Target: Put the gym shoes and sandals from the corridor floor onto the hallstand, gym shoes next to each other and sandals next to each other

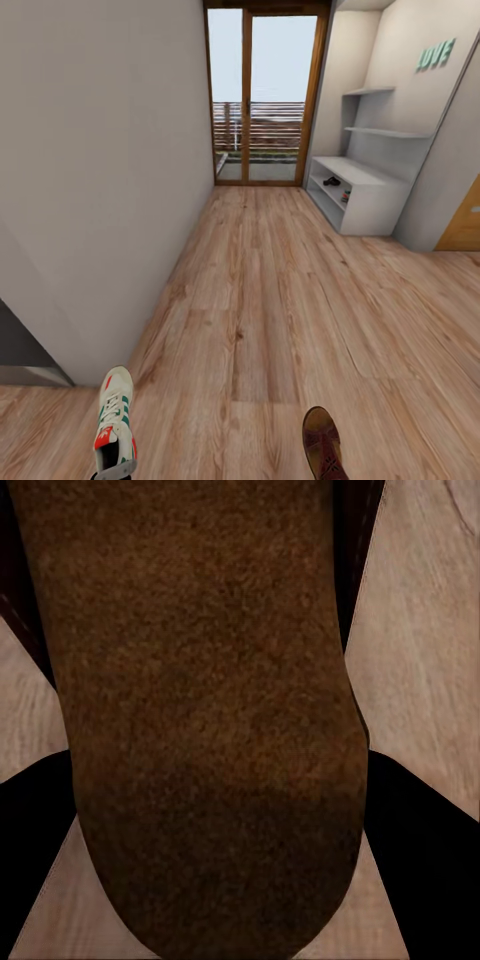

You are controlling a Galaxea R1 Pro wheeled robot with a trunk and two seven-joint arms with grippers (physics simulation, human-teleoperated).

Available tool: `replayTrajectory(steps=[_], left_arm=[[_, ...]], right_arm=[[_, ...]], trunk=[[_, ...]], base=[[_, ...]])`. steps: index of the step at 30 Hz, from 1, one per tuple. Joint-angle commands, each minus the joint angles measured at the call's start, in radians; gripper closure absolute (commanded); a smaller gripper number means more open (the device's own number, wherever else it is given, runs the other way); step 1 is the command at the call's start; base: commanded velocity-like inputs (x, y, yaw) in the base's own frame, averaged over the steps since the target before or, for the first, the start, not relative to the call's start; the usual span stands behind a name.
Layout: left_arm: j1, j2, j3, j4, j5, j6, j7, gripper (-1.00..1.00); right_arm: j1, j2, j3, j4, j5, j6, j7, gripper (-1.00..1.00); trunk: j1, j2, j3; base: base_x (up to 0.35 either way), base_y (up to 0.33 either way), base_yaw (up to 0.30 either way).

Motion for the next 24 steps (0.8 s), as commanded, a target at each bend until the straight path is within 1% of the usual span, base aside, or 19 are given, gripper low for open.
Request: replayTrajectory(steps=[1, 4, 10, 13, 16, 24], left_arm=[[-0.001, 0.0, 0.005, 0.001, -0.011, -0.004, 0.003, 1.0], [-0.001, 0.0, 0.005, 0.001, -0.011, -0.004, 0.003, 1.0], [-0.001, 0.0, 0.005, 0.001, -0.011, -0.004, 0.003, 1.0], [-0.001, 0.0, 0.005, 0.001, -0.011, -0.004, 0.003, 1.0], [-0.001, 0.0, 0.005, 0.001, -0.011, -0.004, 0.003, 1.0], [-0.001, 0.0, 0.005, 0.001, -0.011, -0.004, 0.003, 1.0]], right_arm=[[-0.001, 0.001, -0.004, 0.001, 0.011, -0.001, -0.006, 1.0], [-0.001, 0.001, -0.004, 0.004, 0.012, -0.001, -0.005, 1.0], [-0.001, 0.001, -0.004, 0.076, 0.011, 0.0, -0.005, 1.0], [-0.001, 0.001, -0.004, 0.086, 0.011, 0.001, -0.005, 1.0], [-0.001, 0.001, -0.004, 0.092, 0.011, 0.001, -0.005, 1.0], [-0.001, 0.001, -0.004, 0.094, 0.011, 0.001, -0.005, 1.0]], trunk=[[0.0, 0.0, -0.001], [0.0, 0.0, -0.001], [0.0, 0.0, -0.001], [0.0, 0.0, -0.001], [0.0, 0.0, -0.001], [0.0, 0.0, -0.001]], base=[[0.338, 0.0, 0.0], [0.338, 0.0, 0.0], [0.338, 0.0, 0.0], [0.276, 0.0, 0.0], [0.096, 0.0, 0.0], [0.016, 0.0, 0.0]])
